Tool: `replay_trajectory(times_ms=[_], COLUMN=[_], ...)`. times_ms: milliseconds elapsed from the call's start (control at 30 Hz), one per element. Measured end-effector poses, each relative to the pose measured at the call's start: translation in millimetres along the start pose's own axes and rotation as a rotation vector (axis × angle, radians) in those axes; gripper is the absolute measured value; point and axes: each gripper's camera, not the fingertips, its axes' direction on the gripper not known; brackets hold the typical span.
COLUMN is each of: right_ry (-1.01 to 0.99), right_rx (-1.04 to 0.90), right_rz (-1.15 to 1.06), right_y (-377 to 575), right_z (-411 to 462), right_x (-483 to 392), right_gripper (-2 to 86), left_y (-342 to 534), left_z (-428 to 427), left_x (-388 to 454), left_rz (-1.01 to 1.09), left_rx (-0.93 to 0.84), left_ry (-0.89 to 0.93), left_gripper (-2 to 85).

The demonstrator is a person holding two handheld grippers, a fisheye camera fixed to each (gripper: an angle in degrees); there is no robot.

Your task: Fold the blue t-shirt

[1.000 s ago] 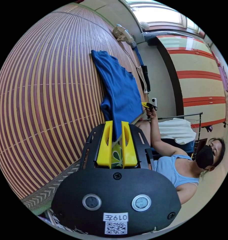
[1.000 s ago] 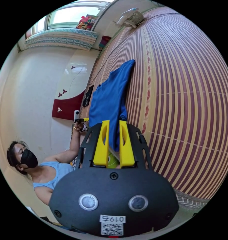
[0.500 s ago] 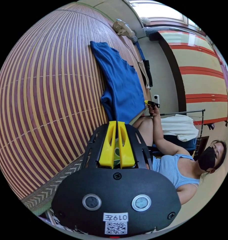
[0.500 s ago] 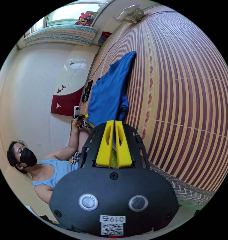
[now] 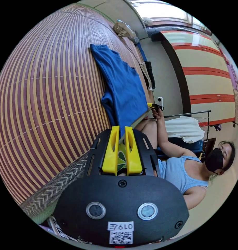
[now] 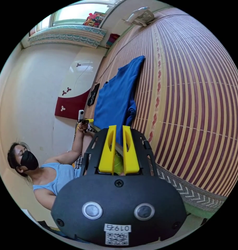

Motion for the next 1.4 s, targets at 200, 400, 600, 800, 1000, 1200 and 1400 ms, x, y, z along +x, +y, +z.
replay_trajectory(times_ms=[200, 400, 600, 800, 1000, 1200, 1400], right_ry=[0.051, 0.055, 0.070, 0.094, 0.107, 0.141, 0.232], right_rx=[-0.039, -0.092, -0.142, -0.152, -0.118, -0.164, -0.089], right_rz=[-0.057, -0.051, -0.057, -0.066, -0.046, -0.039, -0.023], right_y=[15.7, 20.2, 19.5, 22.2, 30.7, 36.9, 54.9], right_z=[10.0, 32.3, 59.7, 82.3, 97.3, 133.8, 147.9], right_x=[-14.2, -18.7, -28.2, -40.0, -47.1, -59.5, -78.2], right_gripper=[6.6, 6.8, 4.7, -0.5, -0.9, -0.7, 0.3], left_y=[4.9, -1.2, -10.0, -14.9, -14.3, -25.1, -22.6], left_z=[11.7, 27.9, 38.7, 39.8, 22.4, 55.6, 51.3], left_x=[15.1, 22.1, 27.3, 33.9, 47.7, 57.7, 77.9], left_rz=[0.036, 0.034, 0.028, 0.034, 0.058, 0.060, 0.054], left_rx=[-0.067, -0.120, -0.143, -0.129, -0.079, -0.214, -0.210], left_ry=[-0.040, -0.049, -0.067, -0.078, -0.102, -0.150, -0.228], left_gripper=[5.0, 5.0, 2.5, 1.6, 1.4, 1.3, 1.4])
